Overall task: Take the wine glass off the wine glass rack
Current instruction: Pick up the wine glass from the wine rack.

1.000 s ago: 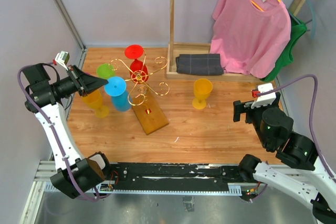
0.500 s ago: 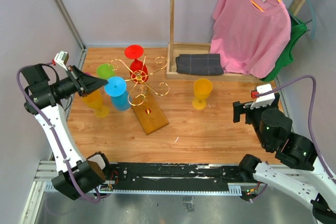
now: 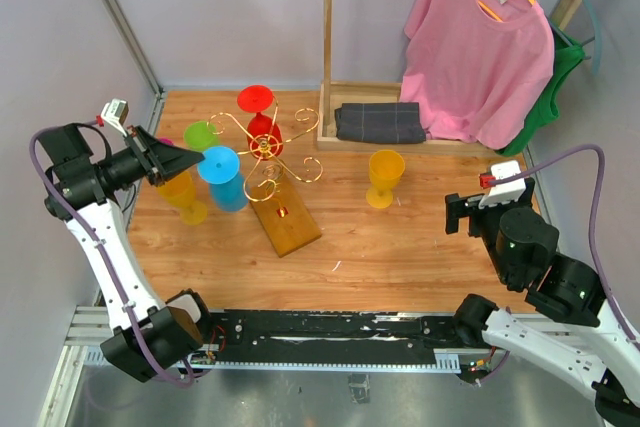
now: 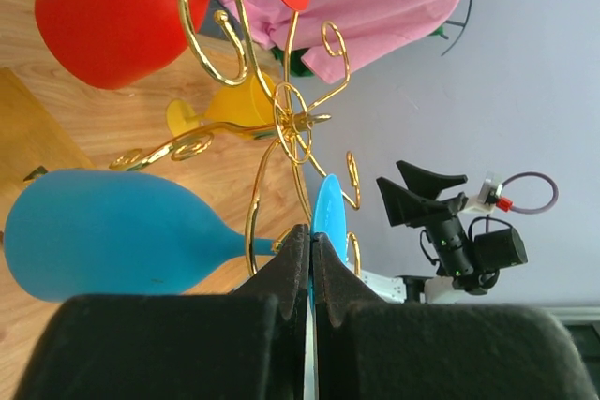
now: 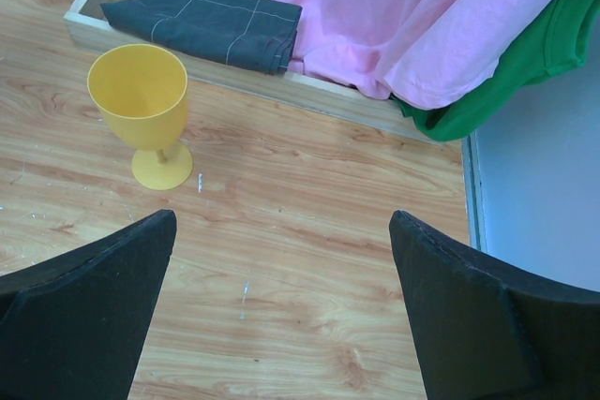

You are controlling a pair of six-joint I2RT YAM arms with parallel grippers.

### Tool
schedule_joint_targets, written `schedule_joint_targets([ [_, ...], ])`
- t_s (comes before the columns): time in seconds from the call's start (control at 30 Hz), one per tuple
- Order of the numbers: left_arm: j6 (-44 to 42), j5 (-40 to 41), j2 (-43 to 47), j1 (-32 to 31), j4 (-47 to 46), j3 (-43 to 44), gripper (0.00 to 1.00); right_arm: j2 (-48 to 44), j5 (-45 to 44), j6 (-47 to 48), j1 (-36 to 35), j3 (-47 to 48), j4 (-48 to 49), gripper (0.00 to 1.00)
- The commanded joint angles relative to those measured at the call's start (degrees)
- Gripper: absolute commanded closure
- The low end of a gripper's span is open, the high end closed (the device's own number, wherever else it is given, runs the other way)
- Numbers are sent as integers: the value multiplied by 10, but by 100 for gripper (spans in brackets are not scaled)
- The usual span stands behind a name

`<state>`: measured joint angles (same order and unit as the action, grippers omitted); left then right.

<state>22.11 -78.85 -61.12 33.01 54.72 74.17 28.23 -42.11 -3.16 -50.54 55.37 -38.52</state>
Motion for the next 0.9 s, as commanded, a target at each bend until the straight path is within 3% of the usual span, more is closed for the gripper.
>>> schedule_joint_targets([
  [0.0, 44, -18, 11, 19, 34, 11, 100, -3, -17, 6, -9, -2, -3, 1],
  [0.87, 31, 6, 16, 34, 64, 33, 100, 13, -24, 42, -8, -19, 40, 2],
])
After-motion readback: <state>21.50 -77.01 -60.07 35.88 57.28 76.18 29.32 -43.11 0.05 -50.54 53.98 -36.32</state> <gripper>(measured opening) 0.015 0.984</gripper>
